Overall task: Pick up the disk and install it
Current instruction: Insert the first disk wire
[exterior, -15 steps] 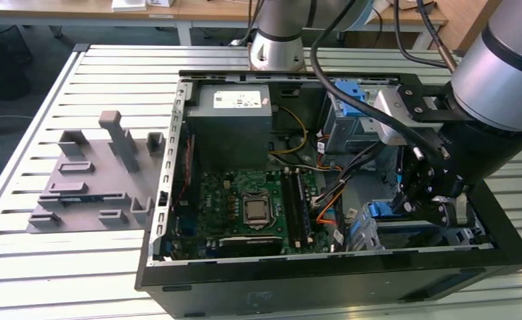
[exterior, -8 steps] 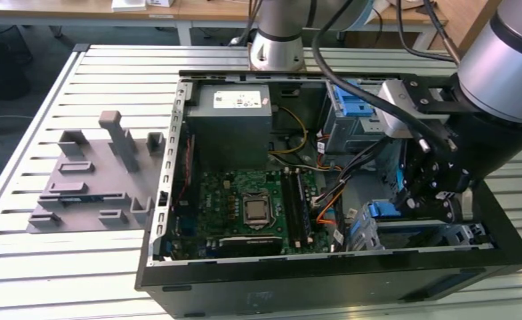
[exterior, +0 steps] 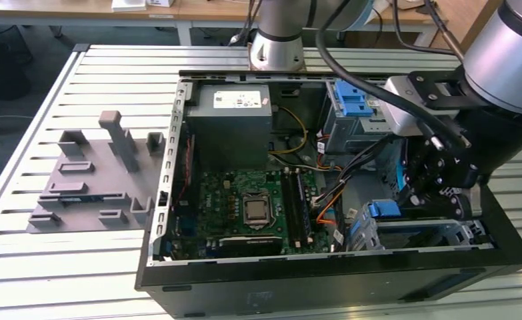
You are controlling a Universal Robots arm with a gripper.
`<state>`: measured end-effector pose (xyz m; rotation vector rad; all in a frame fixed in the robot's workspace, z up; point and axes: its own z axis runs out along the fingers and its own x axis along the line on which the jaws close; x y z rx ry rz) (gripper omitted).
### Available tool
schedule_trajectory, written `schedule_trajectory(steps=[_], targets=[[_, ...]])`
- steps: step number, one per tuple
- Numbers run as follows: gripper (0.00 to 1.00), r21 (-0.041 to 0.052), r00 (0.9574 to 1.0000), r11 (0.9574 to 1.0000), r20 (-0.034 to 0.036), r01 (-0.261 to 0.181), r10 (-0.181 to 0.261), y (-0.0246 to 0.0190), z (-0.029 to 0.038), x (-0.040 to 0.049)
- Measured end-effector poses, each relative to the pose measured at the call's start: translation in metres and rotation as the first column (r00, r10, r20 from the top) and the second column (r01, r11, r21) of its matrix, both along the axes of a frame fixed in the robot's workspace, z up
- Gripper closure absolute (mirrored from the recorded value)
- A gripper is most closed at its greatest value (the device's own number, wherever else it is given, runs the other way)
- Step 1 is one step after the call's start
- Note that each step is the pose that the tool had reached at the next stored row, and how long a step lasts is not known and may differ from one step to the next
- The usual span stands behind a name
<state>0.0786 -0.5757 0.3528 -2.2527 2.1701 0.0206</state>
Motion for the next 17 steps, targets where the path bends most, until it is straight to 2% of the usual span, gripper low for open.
schedule_trajectory(steps=[2,6,12,17], targets=[[0.89,-0.0001,0.9994,0.9994,0.0,-0.036,0.036,0.0,0.0,0.0],[0.89,-0.0002,0.9953,0.9953,0.0005,-0.097,0.097,0.0,0.0,0.0],[0.89,0.0,0.998,0.998,0.0038,-0.064,0.064,0.0004,-0.0001,0.0007],[0.89,0.0011,0.9981,0.9981,0.0064,-0.061,0.061,0.0012,0.0009,0.006]])
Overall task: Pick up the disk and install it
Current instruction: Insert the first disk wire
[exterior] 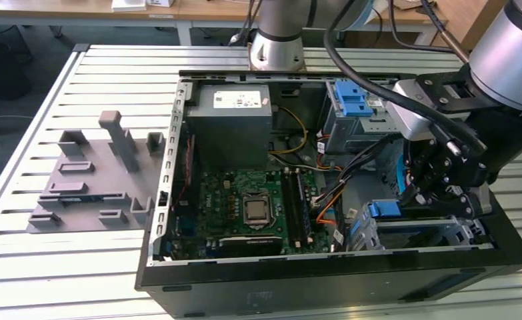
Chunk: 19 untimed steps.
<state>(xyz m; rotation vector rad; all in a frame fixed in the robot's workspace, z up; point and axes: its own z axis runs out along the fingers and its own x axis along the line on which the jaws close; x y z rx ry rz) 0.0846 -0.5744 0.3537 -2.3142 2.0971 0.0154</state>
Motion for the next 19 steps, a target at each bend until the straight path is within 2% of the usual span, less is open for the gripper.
schedule_trajectory(steps=[10,13,19], targets=[[0.89,0.0003,1.0,1.0,0.0001,0.001,-0.001,0.0078,0.0001,0.0131],[0.89,0.0003,1.0,1.0,0.0001,0.002,-0.002,0.0087,0.0004,0.0149],[0.89,0.0002,1.0,1.0,0.0001,0.001,-0.001,0.0102,0.0063,0.0152]])
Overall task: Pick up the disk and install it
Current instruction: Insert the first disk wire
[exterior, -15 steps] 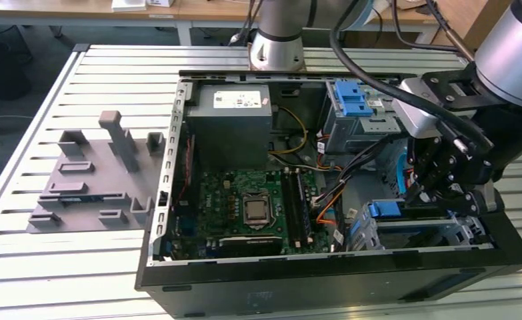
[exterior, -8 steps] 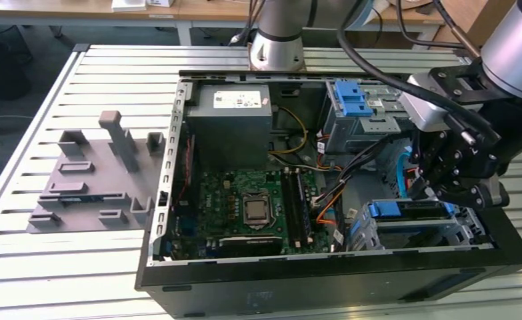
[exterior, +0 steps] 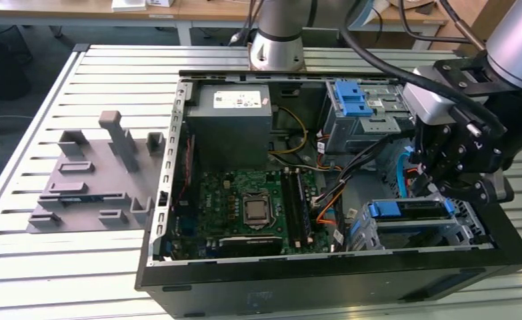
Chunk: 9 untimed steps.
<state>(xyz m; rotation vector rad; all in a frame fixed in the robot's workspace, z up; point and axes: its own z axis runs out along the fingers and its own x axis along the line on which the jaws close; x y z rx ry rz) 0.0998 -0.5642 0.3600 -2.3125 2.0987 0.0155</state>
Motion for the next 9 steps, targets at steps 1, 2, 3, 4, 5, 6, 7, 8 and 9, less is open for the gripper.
schedule_trajectory(steps=[1,2,3,4,5,6,7,8,9], targets=[[0.89,0.0001,1.0,1.0,0.0,0.0,0.0,0.0004,0.0009,0.0002],[0.89,0.0002,1.0,1.0,0.0,0.0,0.0,0.0007,0.0013,0.0003],[0.89,0.0003,1.0,1.0,0.0,0.001,-0.001,0.0011,0.0015,0.0004],[0.89,0.0003,1.0,1.0,0.0,0.002,-0.002,0.0015,0.0016,0.0004],[0.89,0.0001,1.0,1.0,0.0001,0.005,-0.005,0.002,0.0017,0.0007],[0.89,0.0002,1.0,1.0,0.0002,0.009,-0.009,0.0024,0.0017,0.0011],[0.89,0.0002,0.9999,0.9999,0.0002,0.013,-0.013,0.0028,0.0017,0.0016],[0.89,0.0002,0.9999,0.9999,0.0003,0.016,-0.016,0.0034,0.0017,0.0023],[0.89,0.0001,0.9999,0.9999,0.0002,0.017,-0.017,0.0043,0.0017,0.0031]])
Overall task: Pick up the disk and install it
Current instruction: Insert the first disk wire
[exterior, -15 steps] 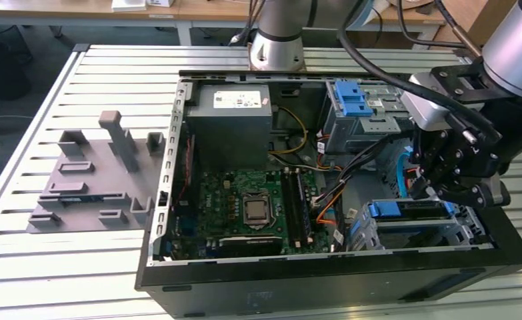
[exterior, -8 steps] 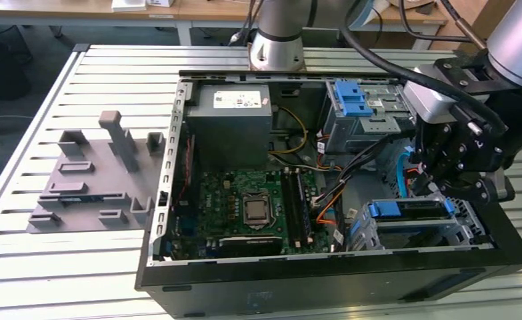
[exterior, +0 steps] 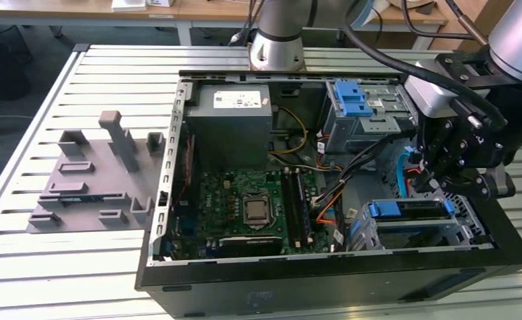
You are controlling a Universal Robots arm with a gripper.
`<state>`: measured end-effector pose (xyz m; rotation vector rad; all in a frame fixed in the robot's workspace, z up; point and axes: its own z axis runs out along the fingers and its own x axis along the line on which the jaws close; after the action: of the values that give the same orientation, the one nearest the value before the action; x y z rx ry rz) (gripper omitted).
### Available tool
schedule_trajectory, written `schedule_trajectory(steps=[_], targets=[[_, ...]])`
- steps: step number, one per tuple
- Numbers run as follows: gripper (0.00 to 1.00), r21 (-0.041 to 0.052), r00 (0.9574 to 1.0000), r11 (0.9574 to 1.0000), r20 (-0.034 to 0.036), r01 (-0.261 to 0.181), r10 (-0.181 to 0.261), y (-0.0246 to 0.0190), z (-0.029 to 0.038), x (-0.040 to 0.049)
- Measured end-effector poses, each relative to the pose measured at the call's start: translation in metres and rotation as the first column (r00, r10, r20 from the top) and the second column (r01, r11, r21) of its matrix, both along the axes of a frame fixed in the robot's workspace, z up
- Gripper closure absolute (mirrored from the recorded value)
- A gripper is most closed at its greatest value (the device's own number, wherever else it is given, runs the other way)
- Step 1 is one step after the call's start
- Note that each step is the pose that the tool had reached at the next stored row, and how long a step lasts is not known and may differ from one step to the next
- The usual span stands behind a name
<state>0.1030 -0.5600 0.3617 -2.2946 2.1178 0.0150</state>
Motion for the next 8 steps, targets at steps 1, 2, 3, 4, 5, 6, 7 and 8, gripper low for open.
schedule_trajectory(steps=[1,2,3,4,5,6,7,8], targets=[[0.89,0.0,1.0,1.0,0.0,0.001,-0.001,0.0012,0.0,0.0011],[0.89,0.0001,1.0,1.0,0.0,0.001,-0.001,0.0024,0.0,0.0028],[0.89,0.0001,1.0,1.0,0.0,0.001,-0.001,0.0035,-0.0001,0.0048],[0.89,0.0001,1.0,1.0,0.0,0.001,-0.001,0.0094,0.0,0.0135],[0.89,-0.0004,1.0,1.0,0.0,0.001,-0.001,0.0097,0.0009,0.0137],[0.89,0.0,1.0,1.0,0.0,0.002,-0.002,0.0101,0.0016,0.0137],[0.89,0.0001,1.0,1.0,0.0001,0.005,-0.005,0.0106,0.002,0.0138],[0.89,0.0001,1.0,1.0,0.0008,0.008,-0.008,0.0111,0.0021,0.0139]])
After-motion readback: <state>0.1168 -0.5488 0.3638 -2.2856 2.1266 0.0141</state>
